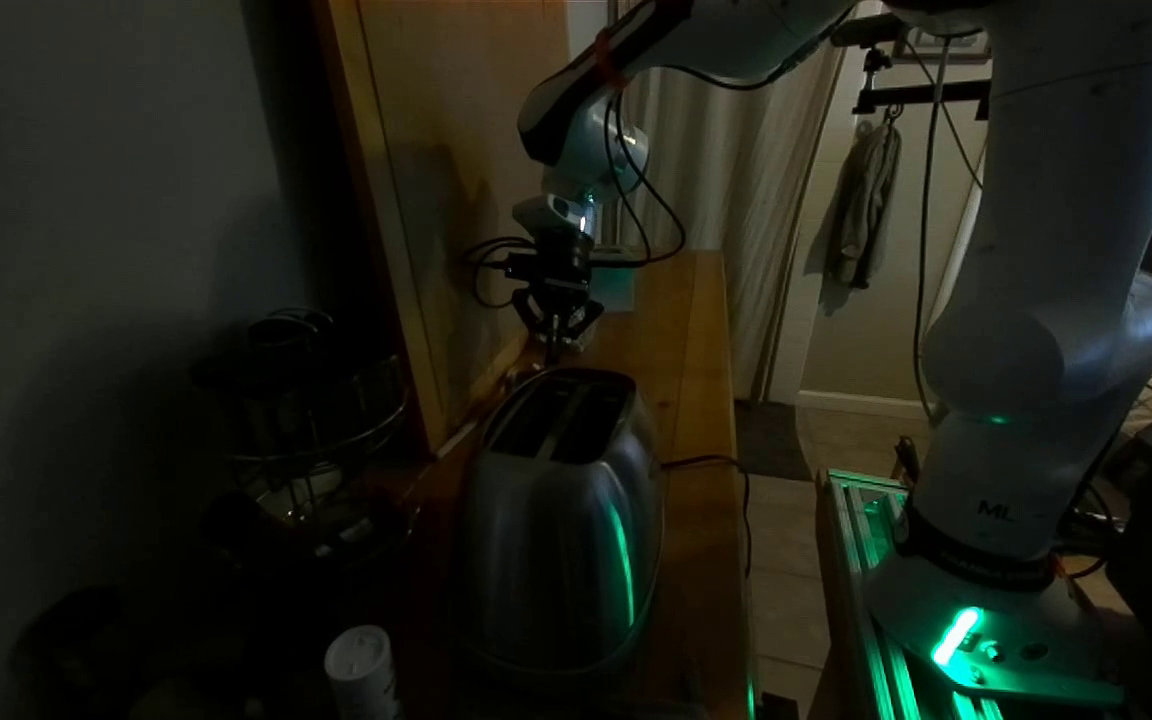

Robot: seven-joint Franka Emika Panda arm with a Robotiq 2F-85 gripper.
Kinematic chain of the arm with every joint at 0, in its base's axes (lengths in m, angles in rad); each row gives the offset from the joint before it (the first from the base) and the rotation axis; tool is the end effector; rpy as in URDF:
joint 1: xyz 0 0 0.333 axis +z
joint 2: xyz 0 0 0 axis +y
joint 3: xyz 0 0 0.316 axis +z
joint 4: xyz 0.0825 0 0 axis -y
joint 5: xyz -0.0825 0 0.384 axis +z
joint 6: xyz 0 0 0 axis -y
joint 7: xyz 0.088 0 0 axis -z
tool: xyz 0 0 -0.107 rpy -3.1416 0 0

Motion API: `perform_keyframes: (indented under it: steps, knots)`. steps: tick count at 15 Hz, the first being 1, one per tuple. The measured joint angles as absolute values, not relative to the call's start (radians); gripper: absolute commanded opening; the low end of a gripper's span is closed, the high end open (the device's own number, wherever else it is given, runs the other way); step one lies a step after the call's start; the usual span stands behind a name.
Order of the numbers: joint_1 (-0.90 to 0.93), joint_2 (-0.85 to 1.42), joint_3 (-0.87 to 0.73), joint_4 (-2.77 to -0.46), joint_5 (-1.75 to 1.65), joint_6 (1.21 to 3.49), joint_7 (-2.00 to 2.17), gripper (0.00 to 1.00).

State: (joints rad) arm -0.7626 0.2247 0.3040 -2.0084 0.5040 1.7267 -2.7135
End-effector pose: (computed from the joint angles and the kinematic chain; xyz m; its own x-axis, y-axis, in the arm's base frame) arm 0.4994 -0.2012 0.3327 -0.4212 0.6486 0.6340 0.8988 0.3922 0.1958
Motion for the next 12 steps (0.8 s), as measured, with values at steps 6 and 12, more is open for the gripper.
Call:
perform_keyframes:
  steps: [6, 12]
  knots:
    - [-0.861, 0.248, 0.388, -2.017, 0.506, 1.767, -2.714, 0.02]
    - [-0.98, 0.275, 0.505, -2.017, 0.504, 1.773, -2.714, 0.02]
